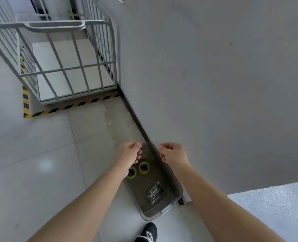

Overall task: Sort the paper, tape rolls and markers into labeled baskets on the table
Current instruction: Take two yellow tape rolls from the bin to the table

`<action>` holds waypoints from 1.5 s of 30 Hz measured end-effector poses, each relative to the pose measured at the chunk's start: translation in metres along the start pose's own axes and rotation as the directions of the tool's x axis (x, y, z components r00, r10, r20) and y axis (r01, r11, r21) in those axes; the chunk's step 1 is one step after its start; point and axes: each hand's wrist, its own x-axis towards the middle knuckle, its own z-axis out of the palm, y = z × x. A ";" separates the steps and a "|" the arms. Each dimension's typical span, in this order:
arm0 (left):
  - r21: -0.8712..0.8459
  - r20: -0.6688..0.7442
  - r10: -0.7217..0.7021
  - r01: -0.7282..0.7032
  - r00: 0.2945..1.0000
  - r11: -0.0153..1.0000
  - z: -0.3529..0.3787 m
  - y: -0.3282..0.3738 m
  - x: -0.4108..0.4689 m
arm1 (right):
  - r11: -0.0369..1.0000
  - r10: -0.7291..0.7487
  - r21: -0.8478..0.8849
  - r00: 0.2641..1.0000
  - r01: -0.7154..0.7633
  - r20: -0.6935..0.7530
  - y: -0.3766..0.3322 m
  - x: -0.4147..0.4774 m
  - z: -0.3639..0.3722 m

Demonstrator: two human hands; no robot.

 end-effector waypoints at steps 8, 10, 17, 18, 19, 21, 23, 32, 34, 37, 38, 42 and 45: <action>-0.082 -0.050 -0.177 0.172 0.983 0.982 0.021 -0.022 0.094 | 0.994 0.095 -0.052 0.993 -0.091 0.064 0.016 0.091 0.025; -0.102 -0.039 -0.215 0.211 0.976 0.972 0.025 -0.029 0.118 | 0.991 0.125 -0.065 0.989 -0.120 0.081 0.022 0.112 0.037; -0.119 -0.062 -0.325 0.317 0.944 0.941 0.034 -0.062 0.191 | 0.977 0.206 -0.068 0.974 -0.200 0.098 0.043 0.180 0.082; -0.111 -0.062 -0.334 0.326 0.941 0.939 0.036 -0.068 0.200 | 0.975 0.219 -0.069 0.971 -0.212 0.101 0.048 0.189 0.087; -0.100 -0.069 -0.340 0.332 0.938 0.938 0.039 -0.074 0.209 | 0.972 0.231 -0.073 0.967 -0.224 0.107 0.054 0.198 0.092; -0.082 -0.099 -0.353 0.346 0.930 0.935 0.046 -0.088 0.227 | 0.964 0.260 -0.093 0.958 -0.249 0.123 0.068 0.215 0.100; -0.083 -0.126 -0.367 0.358 0.922 0.930 0.053 -0.104 0.246 | 0.954 0.291 -0.109 0.947 -0.278 0.137 0.084 0.232 0.107; -0.088 -0.210 -0.452 0.444 0.867 0.892 0.084 -0.221 0.338 | 0.916 0.392 -0.160 0.905 -0.368 0.165 0.193 0.325 0.147; -0.096 -0.225 -0.473 0.463 0.852 0.881 0.089 -0.253 0.358 | 0.909 0.407 -0.172 0.898 -0.380 0.168 0.222 0.347 0.159; -0.104 -0.267 -0.492 0.483 0.828 0.869 0.097 -0.300 0.388 | 0.896 0.430 -0.203 0.887 -0.396 0.168 0.267 0.378 0.177; -0.109 -0.281 -0.501 0.492 0.819 0.864 0.099 -0.315 0.397 | 0.893 0.435 -0.210 0.885 -0.399 0.167 0.281 0.387 0.183; -0.148 -0.299 -0.531 0.511 0.793 0.847 0.109 -0.368 0.432 | 0.881 0.455 -0.216 0.879 -0.421 0.145 0.334 0.420 0.208; -0.155 -0.333 -0.517 0.495 0.789 0.855 0.114 -0.397 0.454 | 0.875 0.466 -0.217 0.874 -0.433 0.135 0.368 0.444 0.225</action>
